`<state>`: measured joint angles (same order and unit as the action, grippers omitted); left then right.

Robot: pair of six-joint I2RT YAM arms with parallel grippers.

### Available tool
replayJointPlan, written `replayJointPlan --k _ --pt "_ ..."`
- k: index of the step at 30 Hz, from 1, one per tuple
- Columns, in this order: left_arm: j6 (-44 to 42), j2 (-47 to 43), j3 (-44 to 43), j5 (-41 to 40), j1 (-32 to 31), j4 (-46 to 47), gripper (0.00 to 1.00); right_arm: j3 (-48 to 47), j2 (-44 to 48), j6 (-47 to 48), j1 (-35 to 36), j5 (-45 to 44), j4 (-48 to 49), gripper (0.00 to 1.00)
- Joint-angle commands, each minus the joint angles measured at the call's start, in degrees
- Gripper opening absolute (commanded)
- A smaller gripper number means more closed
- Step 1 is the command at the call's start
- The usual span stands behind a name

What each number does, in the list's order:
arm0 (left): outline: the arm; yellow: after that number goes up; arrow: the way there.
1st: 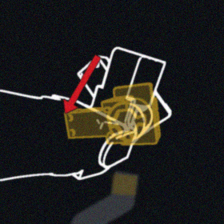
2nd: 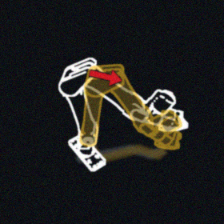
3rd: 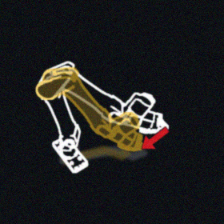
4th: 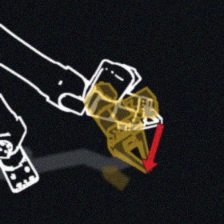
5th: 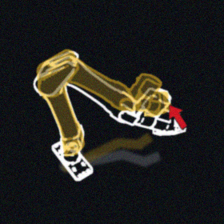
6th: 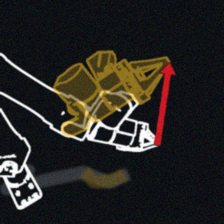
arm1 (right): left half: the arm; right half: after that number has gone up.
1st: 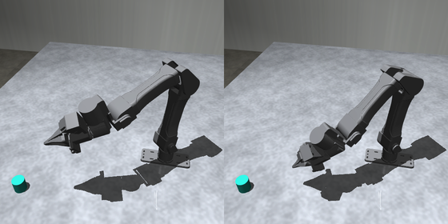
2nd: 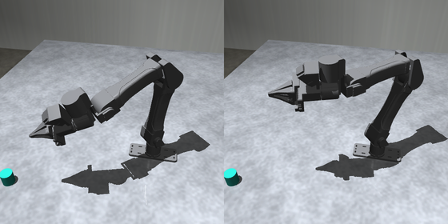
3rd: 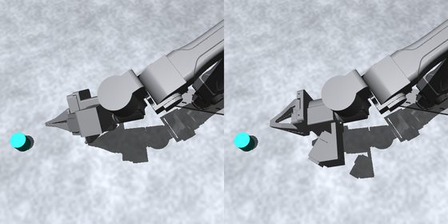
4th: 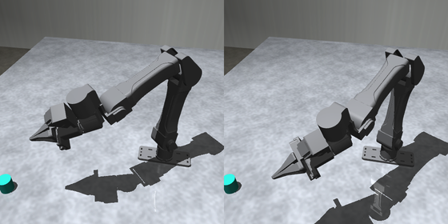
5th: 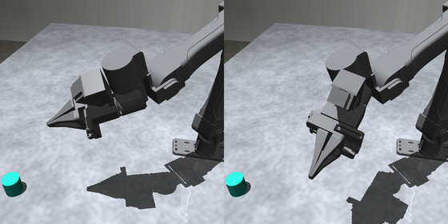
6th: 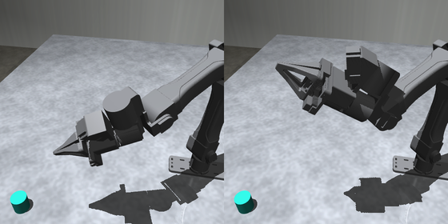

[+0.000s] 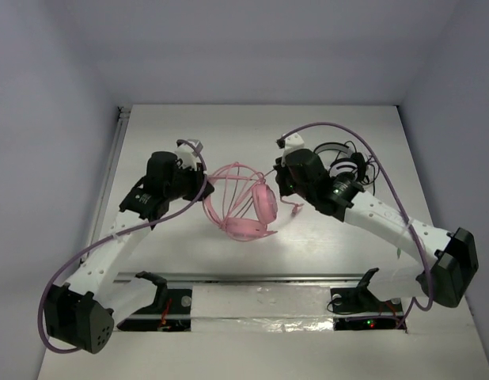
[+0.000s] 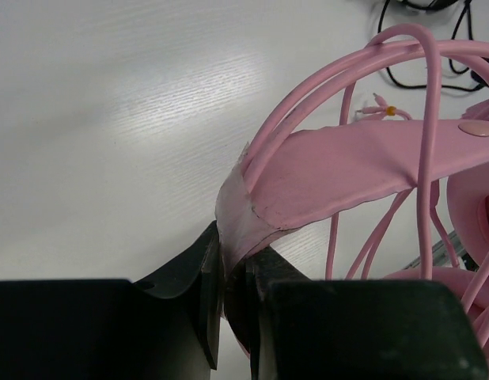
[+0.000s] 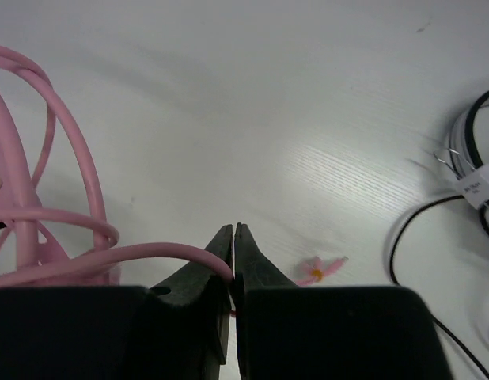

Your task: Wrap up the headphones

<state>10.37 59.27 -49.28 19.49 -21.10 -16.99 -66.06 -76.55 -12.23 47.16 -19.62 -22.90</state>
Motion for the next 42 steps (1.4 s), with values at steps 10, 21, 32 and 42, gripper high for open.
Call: replayJointPlan --k 10,21,32,42 --pt "7.99 -3.10 -8.37 16.46 4.49 9.52 0.00 16.65 5.10 -8.24 -8.40 31.82 38.51 0.24" --pt "12.39 -1.26 -16.46 14.27 4.49 6.53 0.00 25.54 1.67 -11.59 -9.01 39.65 59.71 0.47" --pt "16.08 0.06 -21.82 13.48 4.49 6.01 0.00 30.02 -0.09 -14.39 -9.01 40.45 68.06 0.50" --pt "20.83 -0.73 -23.93 13.82 5.01 7.85 0.00 36.70 2.02 -16.16 -9.01 34.13 76.93 0.51"
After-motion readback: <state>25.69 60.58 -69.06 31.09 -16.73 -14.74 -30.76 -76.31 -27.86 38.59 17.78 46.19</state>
